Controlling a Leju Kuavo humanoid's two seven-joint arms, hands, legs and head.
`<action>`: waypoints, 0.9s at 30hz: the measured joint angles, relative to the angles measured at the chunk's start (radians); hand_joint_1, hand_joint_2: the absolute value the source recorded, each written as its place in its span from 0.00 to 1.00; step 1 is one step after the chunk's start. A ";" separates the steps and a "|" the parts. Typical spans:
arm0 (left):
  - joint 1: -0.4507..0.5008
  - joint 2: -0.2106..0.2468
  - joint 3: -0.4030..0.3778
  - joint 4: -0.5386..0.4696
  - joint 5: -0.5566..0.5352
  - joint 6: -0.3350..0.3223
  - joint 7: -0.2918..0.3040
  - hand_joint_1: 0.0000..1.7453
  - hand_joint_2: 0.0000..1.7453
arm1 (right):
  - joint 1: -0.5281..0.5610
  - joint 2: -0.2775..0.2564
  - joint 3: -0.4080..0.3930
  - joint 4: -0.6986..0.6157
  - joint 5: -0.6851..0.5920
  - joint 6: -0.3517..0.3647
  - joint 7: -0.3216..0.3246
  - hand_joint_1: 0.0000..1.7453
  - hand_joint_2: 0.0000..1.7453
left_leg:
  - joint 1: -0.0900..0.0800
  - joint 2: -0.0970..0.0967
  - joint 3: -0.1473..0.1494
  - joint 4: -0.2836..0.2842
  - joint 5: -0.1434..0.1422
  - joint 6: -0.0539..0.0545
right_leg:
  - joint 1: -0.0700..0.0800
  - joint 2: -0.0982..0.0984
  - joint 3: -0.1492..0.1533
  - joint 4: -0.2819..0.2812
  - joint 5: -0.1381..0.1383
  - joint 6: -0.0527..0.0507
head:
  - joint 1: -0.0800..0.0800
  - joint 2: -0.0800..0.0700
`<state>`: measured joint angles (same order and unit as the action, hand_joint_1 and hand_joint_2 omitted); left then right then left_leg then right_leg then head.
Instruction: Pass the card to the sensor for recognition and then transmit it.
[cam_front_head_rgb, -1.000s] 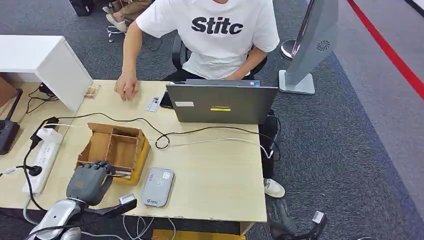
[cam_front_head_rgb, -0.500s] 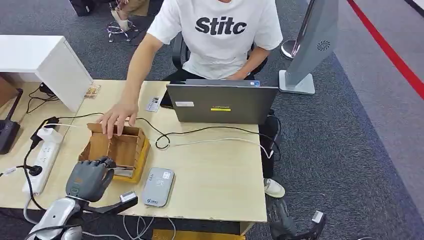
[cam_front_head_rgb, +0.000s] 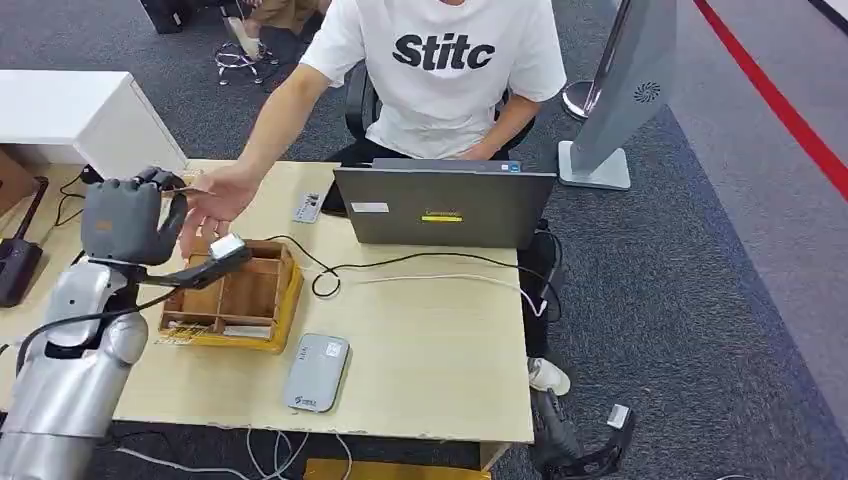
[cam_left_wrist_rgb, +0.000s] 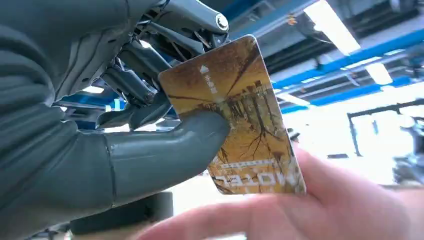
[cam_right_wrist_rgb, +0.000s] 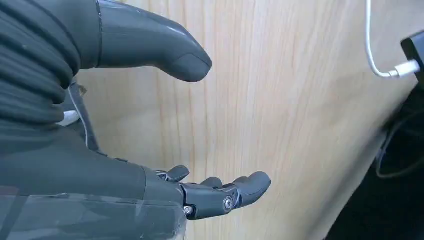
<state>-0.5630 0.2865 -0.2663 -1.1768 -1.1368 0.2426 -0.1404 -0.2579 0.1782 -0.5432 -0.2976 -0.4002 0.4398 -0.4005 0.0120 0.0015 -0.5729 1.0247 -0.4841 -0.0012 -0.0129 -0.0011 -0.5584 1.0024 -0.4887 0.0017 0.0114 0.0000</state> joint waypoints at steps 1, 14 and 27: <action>-0.020 -0.001 0.000 0.016 0.000 0.004 0.000 1.00 1.00 | -0.002 0.001 0.002 0.001 0.000 0.000 0.000 0.00 1.00 | 0.000 0.000 0.000 0.000 0.000 0.000 | 0.000 0.000 0.000 0.000 0.000 0.000 | 0.000 0.000; -0.123 -0.021 0.001 0.122 -0.011 0.021 0.014 1.00 1.00 | -0.008 0.007 0.008 0.008 0.014 -0.003 0.011 0.00 1.00 | 0.000 0.002 -0.002 0.000 0.000 0.000 | 0.000 0.002 -0.003 0.000 0.000 0.000 | 0.000 0.000; -0.109 -0.028 0.021 0.166 -0.002 0.165 -0.002 0.00 1.00 | -0.010 0.011 0.013 0.008 0.009 -0.003 0.006 0.00 1.00 | 0.000 0.005 -0.002 -0.001 -0.001 0.000 | 0.000 0.005 -0.004 0.000 0.000 0.000 | 0.000 0.000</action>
<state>-0.6719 0.2586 -0.2453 -1.0103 -1.1384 0.4072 -0.1426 -0.2683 0.1888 -0.5306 -0.2892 -0.3914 0.4372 -0.3944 0.0120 0.0063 -0.5754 1.0242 -0.4847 -0.0017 -0.0130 0.0041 -0.5627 1.0029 -0.4889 0.0015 0.0114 0.0000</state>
